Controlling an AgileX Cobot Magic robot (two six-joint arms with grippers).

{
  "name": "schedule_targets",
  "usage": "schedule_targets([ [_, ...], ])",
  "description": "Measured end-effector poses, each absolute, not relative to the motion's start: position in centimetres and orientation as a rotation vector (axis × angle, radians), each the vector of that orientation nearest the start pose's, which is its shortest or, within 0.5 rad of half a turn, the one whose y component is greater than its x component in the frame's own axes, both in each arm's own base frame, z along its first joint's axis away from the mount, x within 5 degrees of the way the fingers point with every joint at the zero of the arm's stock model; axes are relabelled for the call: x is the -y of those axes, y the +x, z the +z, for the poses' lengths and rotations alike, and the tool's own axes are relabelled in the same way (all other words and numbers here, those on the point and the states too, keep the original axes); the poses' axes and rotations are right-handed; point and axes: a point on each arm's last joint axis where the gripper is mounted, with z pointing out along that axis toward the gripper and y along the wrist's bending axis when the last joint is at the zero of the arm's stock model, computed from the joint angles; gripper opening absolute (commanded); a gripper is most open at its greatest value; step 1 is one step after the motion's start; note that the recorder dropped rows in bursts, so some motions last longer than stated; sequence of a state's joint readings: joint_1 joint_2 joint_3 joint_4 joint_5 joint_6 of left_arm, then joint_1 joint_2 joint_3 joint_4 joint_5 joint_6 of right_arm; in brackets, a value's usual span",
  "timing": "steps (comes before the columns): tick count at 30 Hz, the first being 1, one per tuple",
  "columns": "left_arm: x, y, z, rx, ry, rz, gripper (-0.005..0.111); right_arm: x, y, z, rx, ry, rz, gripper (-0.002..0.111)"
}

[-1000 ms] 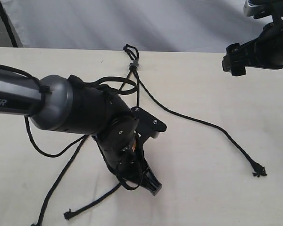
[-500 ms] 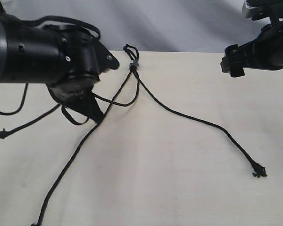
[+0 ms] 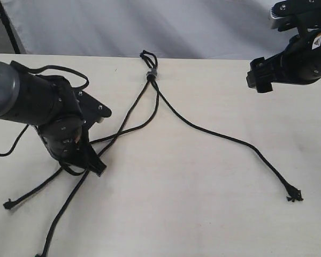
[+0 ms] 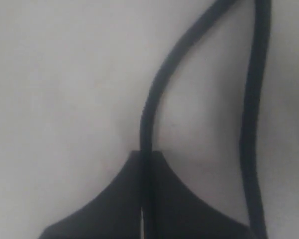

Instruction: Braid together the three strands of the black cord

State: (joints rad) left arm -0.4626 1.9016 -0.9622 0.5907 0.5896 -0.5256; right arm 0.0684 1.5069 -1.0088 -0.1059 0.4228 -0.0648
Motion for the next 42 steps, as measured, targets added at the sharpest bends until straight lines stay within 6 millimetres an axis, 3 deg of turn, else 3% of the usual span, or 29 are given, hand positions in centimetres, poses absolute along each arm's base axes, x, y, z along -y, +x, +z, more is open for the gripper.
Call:
schedule_targets([
  [5,13.4,29.8,11.7,-2.815,0.621,0.251,0.0,-1.8,32.0,26.0,-2.386,-0.258,-0.096,0.091],
  [7,15.2,28.9,11.8,-2.813,0.689,0.158,0.0,-1.8,32.0,26.0,-2.383,-0.258,-0.096,0.091],
  [13,23.2,24.4,12.3,-2.655,1.043,-0.102,0.0,-1.8,32.1,26.1,-2.378,-0.262,-0.097,0.091],
  [16,24.7,23.4,12.8,-2.597,1.114,-0.1,0.0,-1.8,32.1,26.1,-2.375,-0.265,-0.098,0.091],
  [21,23.1,24.2,15.7,-2.564,1.0,-0.004,0.0,-1.8,32.1,26.1,-2.375,-0.264,-0.1,0.091],
  [25,19.7,25.8,18.9,-2.545,0.821,0.125,0.0,-1.8,32.1,26.1,-2.375,-0.264,-0.1,0.091],
  [30,15.2,27.4,21.2,-2.57,0.623,0.239,0.0,-1.8,32.1,26.1,-2.375,-0.264,-0.1,0.091],
  [36,10.8,29.1,21.4,-2.624,0.425,0.304,0.0,-1.8,32.1,26.1,-2.375,-0.264,-0.1,0.091],
  [42,8.3,29.2,19.8,-2.646,0.292,0.272,0.0,-1.8,32.1,26.1,-2.375,-0.264,-0.1,0.091],
])
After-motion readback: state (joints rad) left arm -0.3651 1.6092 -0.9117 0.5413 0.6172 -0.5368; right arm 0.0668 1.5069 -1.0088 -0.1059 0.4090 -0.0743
